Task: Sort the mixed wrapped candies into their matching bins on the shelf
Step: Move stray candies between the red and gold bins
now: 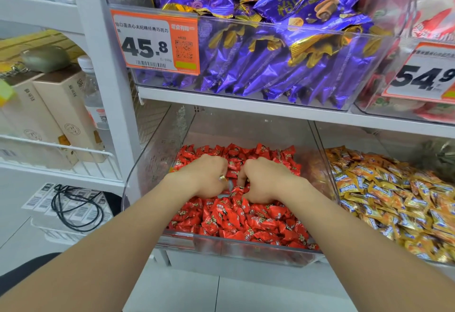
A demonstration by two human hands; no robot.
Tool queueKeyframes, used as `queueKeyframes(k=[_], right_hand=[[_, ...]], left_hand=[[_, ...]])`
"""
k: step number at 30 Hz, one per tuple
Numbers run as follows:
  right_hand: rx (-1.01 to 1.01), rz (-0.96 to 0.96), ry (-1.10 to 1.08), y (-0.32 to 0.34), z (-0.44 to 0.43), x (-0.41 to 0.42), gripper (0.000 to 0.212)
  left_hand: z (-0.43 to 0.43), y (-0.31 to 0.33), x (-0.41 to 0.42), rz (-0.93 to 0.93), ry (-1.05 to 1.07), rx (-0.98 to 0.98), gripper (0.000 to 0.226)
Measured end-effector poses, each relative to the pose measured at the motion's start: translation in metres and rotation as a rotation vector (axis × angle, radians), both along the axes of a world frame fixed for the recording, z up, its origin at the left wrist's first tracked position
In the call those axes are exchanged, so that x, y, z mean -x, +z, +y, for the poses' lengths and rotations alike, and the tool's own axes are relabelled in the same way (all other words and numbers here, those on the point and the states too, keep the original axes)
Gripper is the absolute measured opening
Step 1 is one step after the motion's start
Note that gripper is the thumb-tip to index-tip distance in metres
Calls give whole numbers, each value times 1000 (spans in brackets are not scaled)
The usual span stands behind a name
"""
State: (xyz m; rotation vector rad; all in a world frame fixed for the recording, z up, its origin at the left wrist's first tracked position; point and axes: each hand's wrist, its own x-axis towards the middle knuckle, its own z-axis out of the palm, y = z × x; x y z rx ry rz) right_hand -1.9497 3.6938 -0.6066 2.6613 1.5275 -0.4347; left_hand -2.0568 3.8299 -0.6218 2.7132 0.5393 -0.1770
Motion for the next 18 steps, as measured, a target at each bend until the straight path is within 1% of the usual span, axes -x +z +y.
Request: queueKeyframes(k=[2, 4, 6, 7, 9, 11, 13, 15, 18], right_hand=[[25, 3, 20, -2, 0, 0, 19], [34, 3, 35, -3, 0, 0, 12], [-15, 28, 18, -4, 1, -1, 8], [-59, 56, -1, -3, 2, -2, 12], [-171, 139, -51, 1, 4, -4, 24], [-252, 226, -81, 7, 5, -6, 30], [-315, 291, -103, 13, 3, -6, 33], [-372, 333, -137, 17, -1, -5, 33], [-454, 393, -250, 21, -6, -1, 32]], left_hand=[[2, 12, 5, -20, 74, 23, 21], [6, 22, 11, -26, 115, 21, 27], [9, 32, 21, -7, 141, -24, 19], [9, 37, 27, 4, 156, -46, 17], [6, 40, 37, 33, 187, -84, 19], [0, 34, 47, 70, 215, -151, 16], [-10, 29, 56, 138, 227, -233, 20], [-19, 22, 60, 193, 245, -311, 28], [-21, 11, 61, 245, 237, -453, 40]])
